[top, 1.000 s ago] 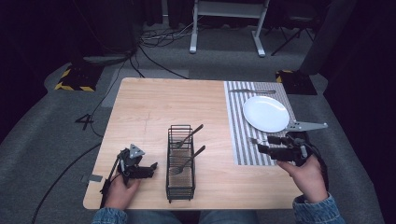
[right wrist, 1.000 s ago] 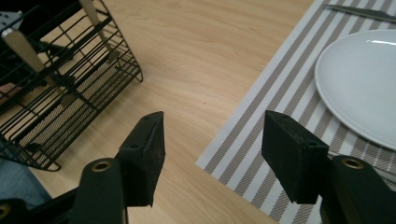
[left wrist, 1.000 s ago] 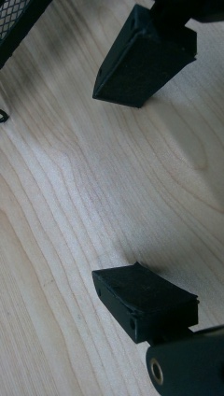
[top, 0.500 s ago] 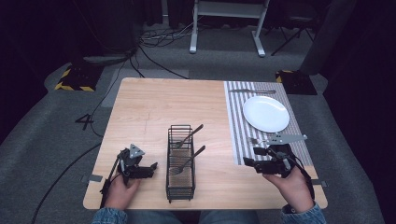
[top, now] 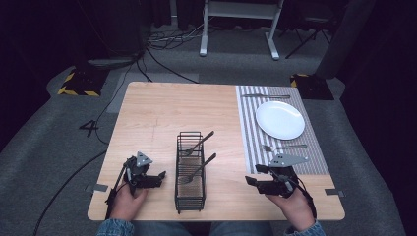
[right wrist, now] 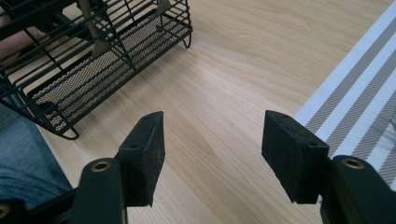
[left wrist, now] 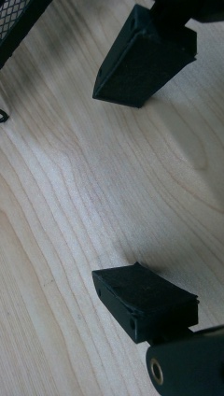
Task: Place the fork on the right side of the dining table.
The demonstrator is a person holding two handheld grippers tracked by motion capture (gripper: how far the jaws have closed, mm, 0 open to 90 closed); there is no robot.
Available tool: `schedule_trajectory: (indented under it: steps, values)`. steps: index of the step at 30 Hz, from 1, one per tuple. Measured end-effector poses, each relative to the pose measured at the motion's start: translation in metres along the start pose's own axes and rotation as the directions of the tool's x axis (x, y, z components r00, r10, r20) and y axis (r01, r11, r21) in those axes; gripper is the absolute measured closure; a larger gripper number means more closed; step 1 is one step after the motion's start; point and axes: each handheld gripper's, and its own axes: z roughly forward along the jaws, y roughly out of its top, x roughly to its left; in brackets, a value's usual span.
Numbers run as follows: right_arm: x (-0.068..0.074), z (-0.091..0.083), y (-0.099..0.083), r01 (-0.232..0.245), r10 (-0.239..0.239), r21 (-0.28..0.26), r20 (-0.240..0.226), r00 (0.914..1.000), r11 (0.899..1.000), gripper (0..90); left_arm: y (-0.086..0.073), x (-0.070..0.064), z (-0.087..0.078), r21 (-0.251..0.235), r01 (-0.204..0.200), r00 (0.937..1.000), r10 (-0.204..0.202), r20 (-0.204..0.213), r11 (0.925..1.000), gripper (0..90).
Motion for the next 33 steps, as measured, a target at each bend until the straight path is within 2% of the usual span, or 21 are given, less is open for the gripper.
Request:
schedule_trajectory:
  steps: [7, 11, 18, 23, 33]
  values:
    - [0.003, 0.019, -0.014, 0.001, -0.002, 0.025, 0.008, 1.0, 1.0, 39.2, 0.0, 0.0, 0.0, -0.001, -0.001, 1.0, 0.001, -0.002, 1.0, 13.1]
    - [0.003, 0.029, -0.021, 0.009, -0.011, 0.044, 0.035, 0.9993, 0.999, 39.3, 0.0, 0.0, 0.0, -0.001, 0.0, 1.0, 0.0, -0.001, 1.0, 13.1]
    - [0.002, 0.04, -0.034, 0.018, -0.02, 0.03, 0.056, 0.9982, 0.999, 39.7, 0.0, 0.0, 0.0, -0.001, 0.0, 1.0, 0.0, -0.001, 1.0, 13.1]
    - [0.002, 0.049, -0.04, 0.001, -0.004, 0.042, 0.063, 0.998, 0.999, 39.7, 0.0, 0.0, 0.0, -0.001, 0.0, 1.0, 0.0, -0.002, 1.0, 13.1]
    - [0.002, 0.063, -0.046, 0.045, -0.046, 0.013, 0.056, 0.9974, 0.999, 39.1, 0.0, 0.0, 0.0, -0.002, 0.002, 1.0, -0.002, -0.001, 1.0, 13.1]
